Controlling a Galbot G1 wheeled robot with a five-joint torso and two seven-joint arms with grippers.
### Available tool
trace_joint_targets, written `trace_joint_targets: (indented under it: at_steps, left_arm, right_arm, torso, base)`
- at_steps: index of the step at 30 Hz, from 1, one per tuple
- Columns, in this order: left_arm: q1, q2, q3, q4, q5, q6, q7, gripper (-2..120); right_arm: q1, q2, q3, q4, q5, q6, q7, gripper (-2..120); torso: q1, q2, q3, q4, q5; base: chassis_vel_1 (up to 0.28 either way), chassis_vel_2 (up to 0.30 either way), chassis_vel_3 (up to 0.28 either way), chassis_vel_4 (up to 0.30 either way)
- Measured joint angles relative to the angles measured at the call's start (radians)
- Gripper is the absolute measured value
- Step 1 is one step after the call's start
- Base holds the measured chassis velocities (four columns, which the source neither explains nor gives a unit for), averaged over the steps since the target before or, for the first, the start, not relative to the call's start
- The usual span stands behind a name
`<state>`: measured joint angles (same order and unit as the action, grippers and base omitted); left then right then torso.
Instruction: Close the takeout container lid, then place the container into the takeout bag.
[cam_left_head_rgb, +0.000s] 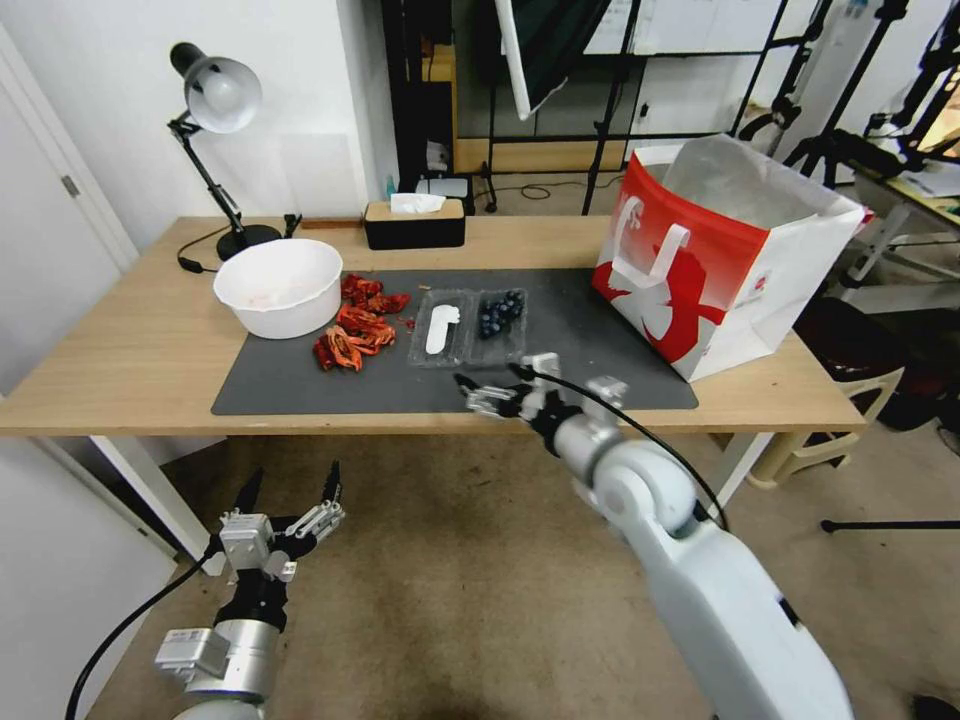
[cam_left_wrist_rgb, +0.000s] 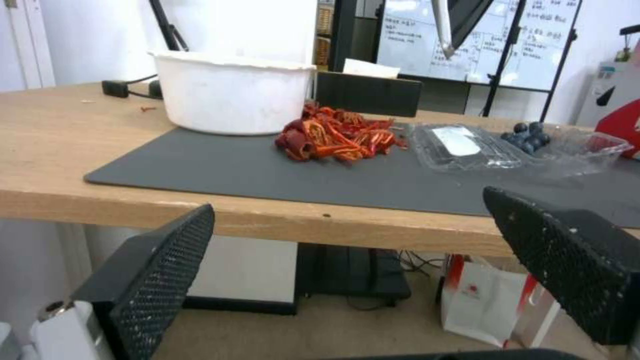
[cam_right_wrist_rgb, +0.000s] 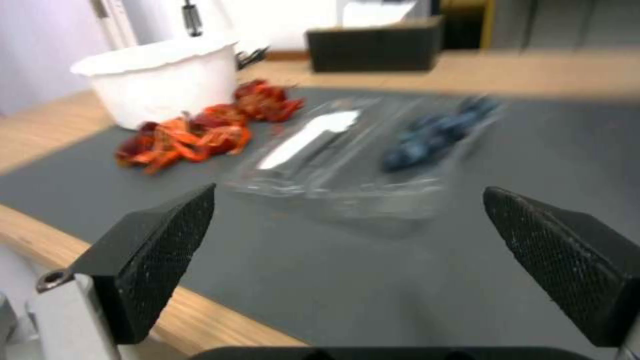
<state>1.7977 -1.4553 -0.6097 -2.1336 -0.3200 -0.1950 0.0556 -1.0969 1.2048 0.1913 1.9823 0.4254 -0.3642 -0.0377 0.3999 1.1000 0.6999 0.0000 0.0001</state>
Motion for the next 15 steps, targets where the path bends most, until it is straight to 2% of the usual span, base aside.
trace_joint_targets:
  at_steps: [1,5,6,8,12,13,15]
  left_arm:
    - [0.000,0.000,0.000,0.000,0.000,0.000,0.000,100]
    - [-0.003,0.006,0.009,0.002,-0.001,0.001,0.003,100]
    - [-0.003,0.006,0.009,0.002,-0.001,0.001,0.003,100]
    - [-0.005,0.009,0.014,0.004,-0.001,0.002,0.004,100]
    - [-0.007,0.013,0.021,0.005,-0.004,0.004,0.004,100]
    - [-0.007,0.013,0.021,0.005,-0.004,0.004,0.004,100]
    - [-0.009,0.016,0.026,0.006,-0.006,0.005,0.004,100]
  right_arm:
    - [0.000,0.000,0.000,0.000,0.000,0.000,0.000,100]
    - [-0.162,-0.029,0.052,0.065,-0.148,0.170,0.006,100]
    - [-0.162,-0.029,0.052,0.065,-0.148,0.170,0.006,100]
    - [-0.227,-0.028,0.070,0.085,-0.190,0.229,0.021,100]
    - [-0.328,-0.011,0.098,0.099,-0.251,0.345,0.054,100]
    - [-0.328,-0.011,0.098,0.099,-0.251,0.345,0.054,100]
    - [-0.400,0.014,0.120,0.105,-0.291,0.429,0.079,100]
  torso:
    - [0.000,0.000,0.000,0.0000,0.0000]
    - [0.000,0.000,0.000,0.0000,0.0000]
    - [0.000,0.000,0.000,0.0000,0.0000]
    - [0.000,0.000,0.000,0.0000,-0.0001]
    - [0.000,0.000,0.000,-0.0001,-0.0001]
    - [0.000,0.000,0.000,-0.0001,-0.0001]
    - [0.000,0.000,0.000,0.0001,-0.0001]
  base:
    - [0.000,0.000,0.000,0.000]
    - [0.000,0.000,0.000,0.000]
    - [0.000,0.000,0.000,0.000]
    - [0.000,0.000,0.000,0.000]
    - [0.000,0.000,0.000,0.000]
    - [0.000,0.000,0.000,0.000]
    - [0.000,0.000,0.000,0.000]
